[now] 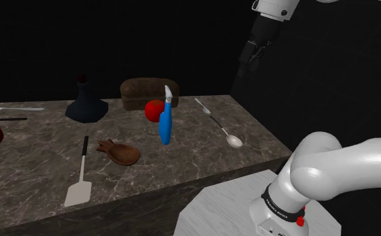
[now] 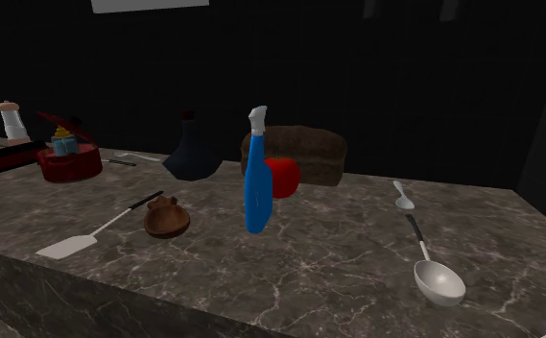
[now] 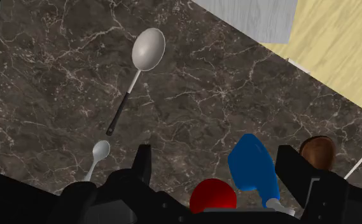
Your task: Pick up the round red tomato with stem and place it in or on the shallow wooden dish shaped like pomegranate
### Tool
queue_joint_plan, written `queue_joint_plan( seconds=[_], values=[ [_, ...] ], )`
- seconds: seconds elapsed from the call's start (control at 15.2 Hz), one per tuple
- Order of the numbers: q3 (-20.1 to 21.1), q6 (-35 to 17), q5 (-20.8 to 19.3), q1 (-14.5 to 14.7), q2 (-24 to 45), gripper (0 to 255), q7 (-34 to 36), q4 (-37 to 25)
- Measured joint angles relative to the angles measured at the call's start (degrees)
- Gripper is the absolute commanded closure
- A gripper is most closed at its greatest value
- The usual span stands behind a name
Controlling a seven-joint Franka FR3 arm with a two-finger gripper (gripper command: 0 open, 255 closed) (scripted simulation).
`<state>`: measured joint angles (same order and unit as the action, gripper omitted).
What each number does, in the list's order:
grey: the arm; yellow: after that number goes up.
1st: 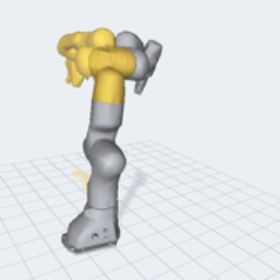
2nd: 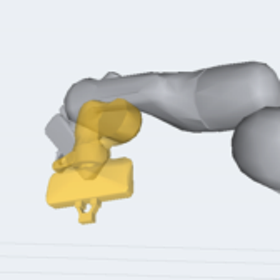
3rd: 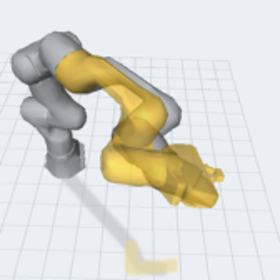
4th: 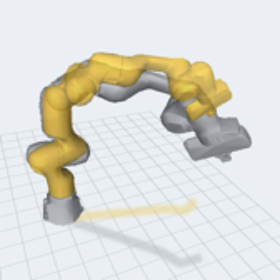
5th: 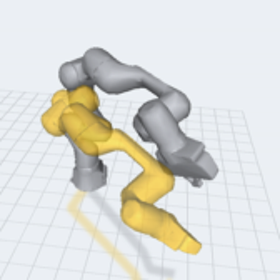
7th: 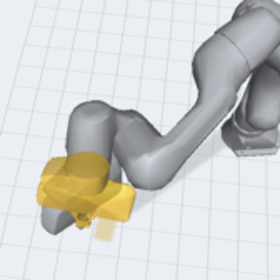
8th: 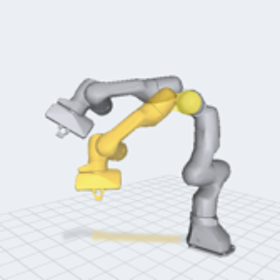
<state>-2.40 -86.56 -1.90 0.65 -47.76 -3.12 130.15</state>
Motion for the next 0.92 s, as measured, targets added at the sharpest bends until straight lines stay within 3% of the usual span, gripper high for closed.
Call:
queue_joint_plan(
  seconds=[0.26, 0.92],
  values=[
    [-1.49, -2.95, -1.15, 1.30, 4.11, 0, -4.27, -0.58],
    [-6.65, -13.40, -3.91, 6.94, 25.13, 0, -24.38, -8.84]
  ],
)
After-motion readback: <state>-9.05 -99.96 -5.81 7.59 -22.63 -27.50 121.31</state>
